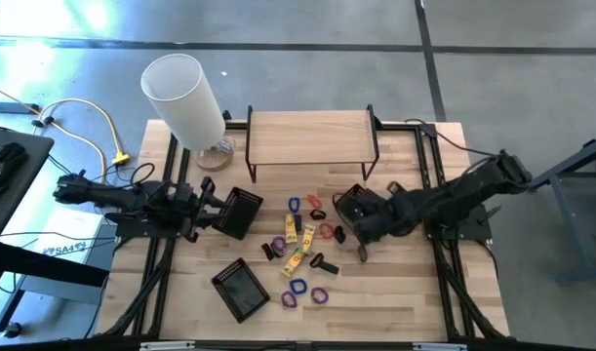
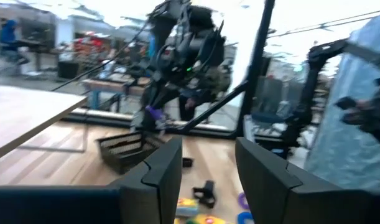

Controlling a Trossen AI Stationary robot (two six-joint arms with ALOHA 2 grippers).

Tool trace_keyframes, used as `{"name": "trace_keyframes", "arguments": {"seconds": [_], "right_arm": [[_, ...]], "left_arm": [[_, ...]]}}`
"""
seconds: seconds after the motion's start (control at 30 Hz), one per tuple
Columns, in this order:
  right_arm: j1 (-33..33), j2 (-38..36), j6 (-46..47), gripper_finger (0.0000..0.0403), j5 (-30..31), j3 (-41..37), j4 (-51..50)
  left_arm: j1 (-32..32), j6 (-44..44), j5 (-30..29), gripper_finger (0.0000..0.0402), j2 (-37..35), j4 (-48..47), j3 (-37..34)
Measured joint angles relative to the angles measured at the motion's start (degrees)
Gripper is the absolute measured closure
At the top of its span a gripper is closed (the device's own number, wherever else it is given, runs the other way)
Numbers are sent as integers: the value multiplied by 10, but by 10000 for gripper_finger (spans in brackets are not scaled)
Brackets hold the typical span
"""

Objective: Pick & Place Office Desk Supplies
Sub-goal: Put the purple spring keychain into the top right black bin, then put the black rubber band into the top left black bin

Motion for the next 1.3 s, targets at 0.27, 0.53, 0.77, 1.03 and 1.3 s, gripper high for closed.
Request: {"name": "trace_keyframes", "arguments": {"seconds": [0.27, 0.53, 0.77, 1.03, 1.3], "right_arm": [[-102, -6, -168, 399, -6, -6, 35], [-165, -7, -272, 399, -72, -110, 191], [-170, -7, -300, 394, -116, -160, 291], [-174, -6, -288, 350, -107, -202, 356], [-175, -10, -290, 249, -105, -203, 355]], "left_arm": [[-8, -3, -49, 256, 82, 102, 1], [-8, -2, -49, 256, 131, 136, 2], [-8, -8, -49, 256, 152, 135, 2], [-5, 13, -54, 256, 173, 135, 2], [-5, 13, -79, 256, 183, 136, 2]]}}
